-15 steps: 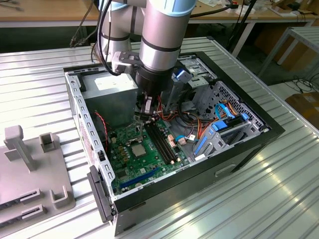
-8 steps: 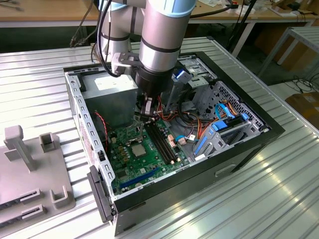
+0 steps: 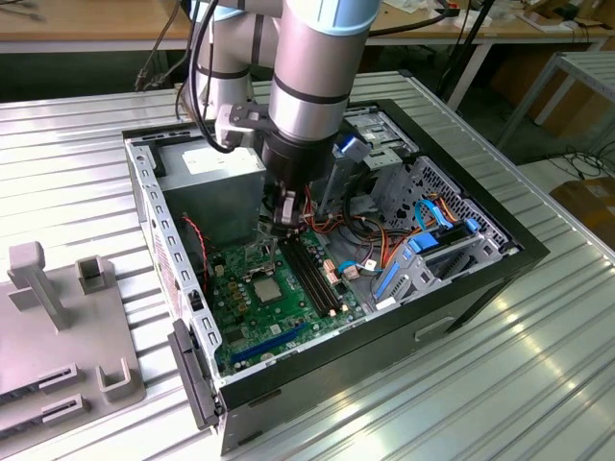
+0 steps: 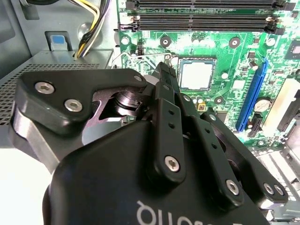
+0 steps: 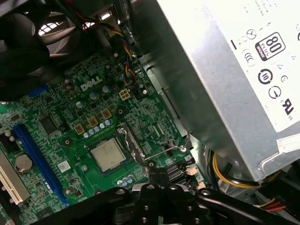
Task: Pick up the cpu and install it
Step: 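Close the cpu cover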
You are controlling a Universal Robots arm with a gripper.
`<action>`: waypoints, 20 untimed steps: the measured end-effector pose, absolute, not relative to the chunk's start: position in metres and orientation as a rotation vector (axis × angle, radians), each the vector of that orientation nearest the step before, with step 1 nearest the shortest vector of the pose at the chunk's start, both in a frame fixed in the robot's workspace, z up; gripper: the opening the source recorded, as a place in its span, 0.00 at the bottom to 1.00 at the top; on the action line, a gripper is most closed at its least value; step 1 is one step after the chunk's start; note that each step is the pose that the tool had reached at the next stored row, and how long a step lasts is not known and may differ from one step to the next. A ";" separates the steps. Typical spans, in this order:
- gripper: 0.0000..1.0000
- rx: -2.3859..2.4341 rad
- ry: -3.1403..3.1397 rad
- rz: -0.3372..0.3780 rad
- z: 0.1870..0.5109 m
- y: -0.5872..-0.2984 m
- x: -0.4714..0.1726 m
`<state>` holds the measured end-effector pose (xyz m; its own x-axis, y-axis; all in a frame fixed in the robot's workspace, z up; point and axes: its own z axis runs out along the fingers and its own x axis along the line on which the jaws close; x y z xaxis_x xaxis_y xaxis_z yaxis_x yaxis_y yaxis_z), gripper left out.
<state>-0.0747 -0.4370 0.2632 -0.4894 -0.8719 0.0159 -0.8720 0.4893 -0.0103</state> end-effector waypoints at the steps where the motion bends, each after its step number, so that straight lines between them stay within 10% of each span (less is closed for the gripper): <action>1: 0.11 1.586 -2.702 0.027 0.263 -0.438 -0.075; 20: 0.11 1.617 -2.687 0.029 0.263 -0.452 -0.078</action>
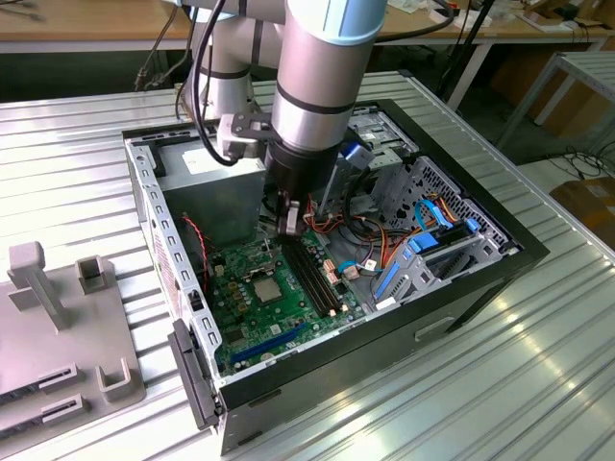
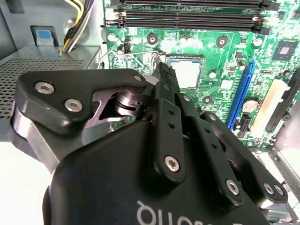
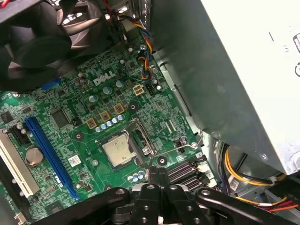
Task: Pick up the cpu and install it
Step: 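Close the cpu cover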
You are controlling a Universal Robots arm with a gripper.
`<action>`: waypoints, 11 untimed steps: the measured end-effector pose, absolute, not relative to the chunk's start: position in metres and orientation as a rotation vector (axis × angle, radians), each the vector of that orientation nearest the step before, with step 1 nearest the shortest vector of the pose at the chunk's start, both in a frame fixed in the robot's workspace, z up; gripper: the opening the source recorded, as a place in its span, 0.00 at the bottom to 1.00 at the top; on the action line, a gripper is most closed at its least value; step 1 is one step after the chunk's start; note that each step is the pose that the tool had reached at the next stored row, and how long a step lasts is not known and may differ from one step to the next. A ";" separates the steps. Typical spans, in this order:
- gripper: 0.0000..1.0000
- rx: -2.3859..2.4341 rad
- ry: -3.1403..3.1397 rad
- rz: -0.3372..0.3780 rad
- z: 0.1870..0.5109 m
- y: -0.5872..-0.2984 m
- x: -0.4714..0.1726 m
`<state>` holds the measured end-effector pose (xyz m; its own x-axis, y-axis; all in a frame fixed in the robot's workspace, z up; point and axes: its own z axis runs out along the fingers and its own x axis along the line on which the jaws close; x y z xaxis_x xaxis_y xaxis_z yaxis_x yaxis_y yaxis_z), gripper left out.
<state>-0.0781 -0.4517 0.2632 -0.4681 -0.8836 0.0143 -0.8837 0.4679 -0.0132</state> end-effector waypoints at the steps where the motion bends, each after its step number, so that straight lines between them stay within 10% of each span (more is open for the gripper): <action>1: 0.11 1.619 -2.686 0.029 0.263 -0.452 -0.078; 11: 0.11 1.632 -2.679 0.030 0.263 -0.457 -0.080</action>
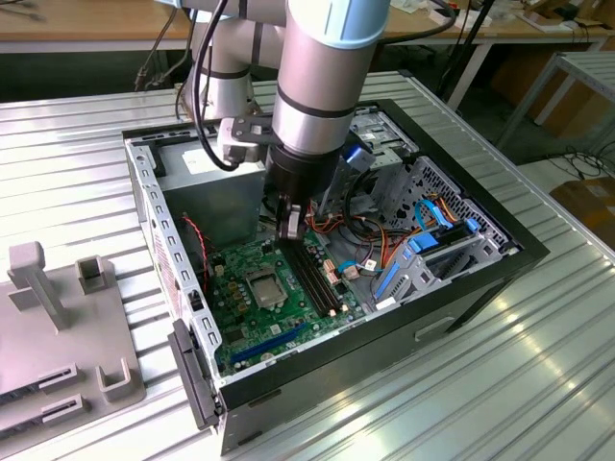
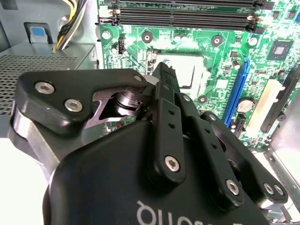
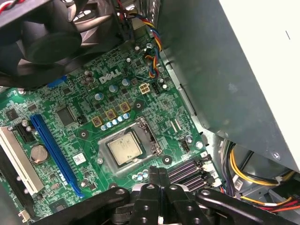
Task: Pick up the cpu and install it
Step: 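Close the cpu cover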
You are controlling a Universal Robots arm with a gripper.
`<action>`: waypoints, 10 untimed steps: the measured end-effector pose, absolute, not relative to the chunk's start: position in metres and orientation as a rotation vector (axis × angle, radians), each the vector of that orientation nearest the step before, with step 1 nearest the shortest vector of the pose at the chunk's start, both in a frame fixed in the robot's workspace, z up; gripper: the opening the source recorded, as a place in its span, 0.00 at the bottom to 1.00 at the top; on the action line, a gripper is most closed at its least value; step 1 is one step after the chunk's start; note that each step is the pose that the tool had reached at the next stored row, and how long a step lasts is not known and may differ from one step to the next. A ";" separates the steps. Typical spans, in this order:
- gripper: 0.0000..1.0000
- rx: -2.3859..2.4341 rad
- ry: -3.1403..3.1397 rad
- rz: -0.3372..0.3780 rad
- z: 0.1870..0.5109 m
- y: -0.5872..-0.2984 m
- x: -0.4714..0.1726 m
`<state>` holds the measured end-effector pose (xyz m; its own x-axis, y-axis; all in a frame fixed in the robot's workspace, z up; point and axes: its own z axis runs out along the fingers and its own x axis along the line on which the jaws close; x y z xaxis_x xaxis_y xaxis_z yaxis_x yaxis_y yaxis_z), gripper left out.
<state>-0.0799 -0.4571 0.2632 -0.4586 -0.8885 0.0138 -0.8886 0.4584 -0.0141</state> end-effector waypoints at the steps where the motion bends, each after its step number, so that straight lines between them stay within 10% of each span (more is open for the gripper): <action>1: 0.11 1.633 -2.678 0.030 0.263 -0.457 -0.080; 10: 0.11 1.635 -2.678 0.030 0.263 -0.458 -0.080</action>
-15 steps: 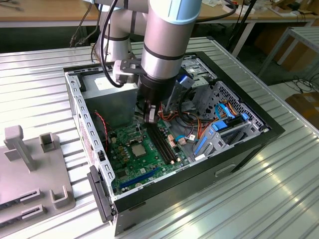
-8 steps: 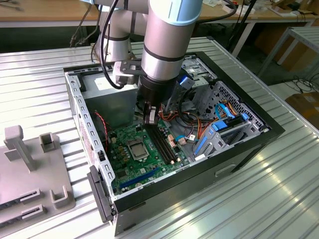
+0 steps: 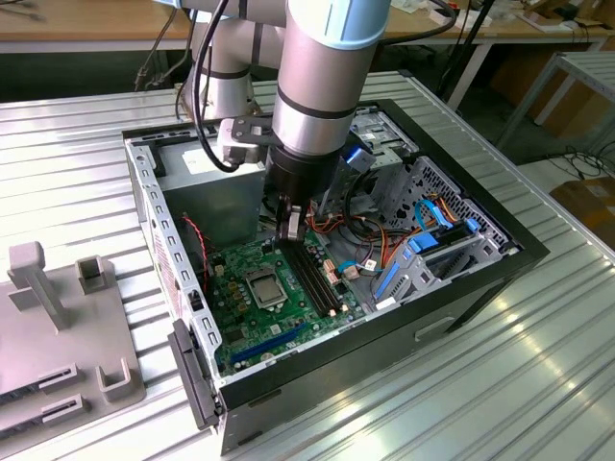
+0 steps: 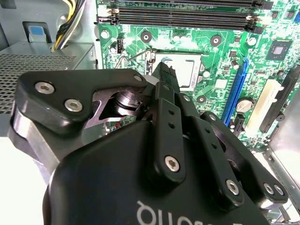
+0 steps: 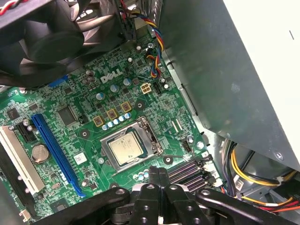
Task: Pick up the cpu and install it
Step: 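Close the cpu cover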
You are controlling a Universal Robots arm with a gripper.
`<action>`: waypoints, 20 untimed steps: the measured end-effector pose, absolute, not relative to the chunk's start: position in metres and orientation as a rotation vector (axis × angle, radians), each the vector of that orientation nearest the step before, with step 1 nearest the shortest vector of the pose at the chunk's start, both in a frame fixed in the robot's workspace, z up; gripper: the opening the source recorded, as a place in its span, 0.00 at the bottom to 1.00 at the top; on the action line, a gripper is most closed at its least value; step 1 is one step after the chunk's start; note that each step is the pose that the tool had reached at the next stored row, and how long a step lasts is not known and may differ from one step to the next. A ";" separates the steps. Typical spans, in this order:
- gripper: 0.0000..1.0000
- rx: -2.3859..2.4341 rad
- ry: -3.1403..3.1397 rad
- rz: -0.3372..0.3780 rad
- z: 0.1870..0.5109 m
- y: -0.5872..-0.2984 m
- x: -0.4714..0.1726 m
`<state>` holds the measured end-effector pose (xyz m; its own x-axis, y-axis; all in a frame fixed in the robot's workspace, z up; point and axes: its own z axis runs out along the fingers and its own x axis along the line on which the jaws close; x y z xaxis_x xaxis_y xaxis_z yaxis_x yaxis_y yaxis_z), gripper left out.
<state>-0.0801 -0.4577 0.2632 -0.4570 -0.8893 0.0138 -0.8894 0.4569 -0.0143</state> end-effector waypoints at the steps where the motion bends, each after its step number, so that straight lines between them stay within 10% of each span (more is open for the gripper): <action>1: 0.11 1.635 -2.678 0.030 0.263 -0.458 -0.080; 20: 0.11 1.642 -2.667 0.036 0.260 -0.459 -0.095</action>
<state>-0.0953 -0.4590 0.2600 -0.4501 -0.8927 0.0202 -0.8930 0.4499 -0.0146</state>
